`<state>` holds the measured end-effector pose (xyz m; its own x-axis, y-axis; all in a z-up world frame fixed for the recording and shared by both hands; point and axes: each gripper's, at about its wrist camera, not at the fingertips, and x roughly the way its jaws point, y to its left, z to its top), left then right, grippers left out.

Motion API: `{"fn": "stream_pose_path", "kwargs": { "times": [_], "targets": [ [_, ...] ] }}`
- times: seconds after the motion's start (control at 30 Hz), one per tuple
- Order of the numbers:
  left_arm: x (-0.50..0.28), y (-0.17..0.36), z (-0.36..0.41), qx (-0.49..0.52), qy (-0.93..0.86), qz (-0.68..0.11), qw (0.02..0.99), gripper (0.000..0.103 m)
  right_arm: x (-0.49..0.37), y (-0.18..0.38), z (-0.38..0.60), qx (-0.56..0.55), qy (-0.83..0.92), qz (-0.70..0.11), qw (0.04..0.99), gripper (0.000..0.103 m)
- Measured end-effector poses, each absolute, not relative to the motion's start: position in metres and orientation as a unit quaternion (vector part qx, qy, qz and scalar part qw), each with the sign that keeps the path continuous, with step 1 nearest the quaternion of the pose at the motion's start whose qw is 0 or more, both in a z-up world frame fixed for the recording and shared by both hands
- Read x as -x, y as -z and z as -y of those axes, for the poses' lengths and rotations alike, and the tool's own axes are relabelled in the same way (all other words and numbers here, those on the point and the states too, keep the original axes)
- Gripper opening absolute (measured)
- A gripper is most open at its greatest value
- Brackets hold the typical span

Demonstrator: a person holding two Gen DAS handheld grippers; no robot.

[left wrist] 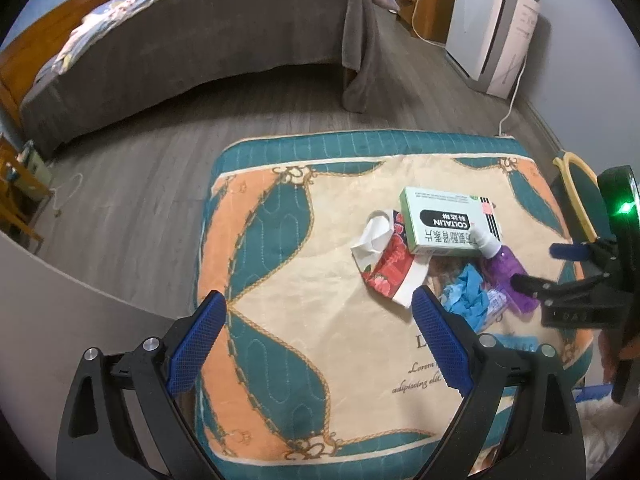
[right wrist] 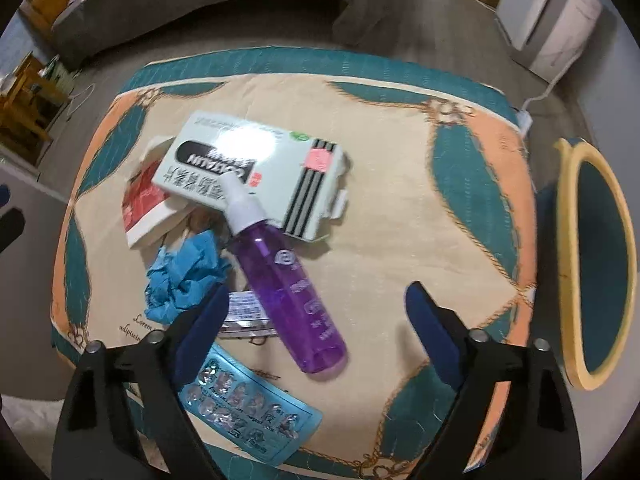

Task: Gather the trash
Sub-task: 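Grasp the purple spray bottle with the right tool while the left tool grasps blue gloves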

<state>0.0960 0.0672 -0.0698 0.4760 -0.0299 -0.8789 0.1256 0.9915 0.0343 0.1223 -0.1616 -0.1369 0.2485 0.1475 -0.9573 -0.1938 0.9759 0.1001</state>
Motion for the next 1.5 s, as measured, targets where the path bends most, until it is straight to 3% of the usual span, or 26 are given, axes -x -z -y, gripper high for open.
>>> {"fn": "stream_pose_path", "kwargs": {
  "times": [0.1,0.23,0.27,0.57,0.8,0.87,0.93,1.0,1.07,1.33,1.4,1.43,1.5],
  "targets": [
    [-0.098,0.072,-0.064,-0.042,0.05,-0.511,0.857,0.093,-0.122,0.14,0.155,0.017,-0.128,-0.601,0.789,0.068],
    [-0.099,0.082,-0.055,-0.053,0.05,-0.518,0.852,0.093,-0.118,0.149,0.143,0.054,-0.145,-0.603,0.783,0.039],
    [-0.099,0.085,-0.051,-0.06,0.052,-0.521,0.85,0.093,-0.118,0.15,0.143,0.058,-0.149,-0.606,0.779,0.038],
    [-0.093,0.1,-0.011,-0.096,0.094,-0.522,0.842,0.093,-0.117,0.117,0.17,0.019,-0.159,-0.596,0.786,0.034],
    [-0.088,0.133,0.035,-0.123,0.138,-0.543,0.819,0.091,-0.117,0.138,0.19,0.056,-0.101,-0.637,0.762,0.033],
    [-0.087,0.14,0.047,-0.129,0.152,-0.545,0.815,0.087,-0.118,0.145,0.2,0.063,-0.076,-0.646,0.757,0.033],
    [-0.087,0.148,0.057,-0.131,0.168,-0.551,0.806,0.076,-0.12,0.15,0.209,0.057,-0.065,-0.648,0.756,0.033],
    [-0.088,0.153,0.061,-0.128,0.174,-0.559,0.8,0.07,-0.122,0.151,0.213,0.044,-0.067,-0.645,0.76,0.037],
    [-0.09,0.155,0.063,-0.123,0.172,-0.561,0.8,0.069,-0.123,0.15,0.214,0.037,-0.072,-0.642,0.763,0.051],
    [-0.1,0.168,0.055,-0.093,0.162,-0.578,0.795,0.064,-0.127,0.162,0.21,0.048,-0.086,-0.648,0.755,0.053],
    [-0.102,0.167,0.054,-0.081,0.164,-0.577,0.796,0.056,-0.128,0.165,0.214,0.038,-0.09,-0.648,0.755,0.051],
    [-0.102,0.167,0.053,-0.075,0.168,-0.577,0.796,0.05,-0.128,0.166,0.215,0.033,-0.093,-0.649,0.754,0.044],
    [-0.103,0.167,0.057,-0.071,0.175,-0.577,0.795,0.048,-0.13,0.168,0.218,0.031,-0.1,-0.649,0.754,0.032]
  ]
}}
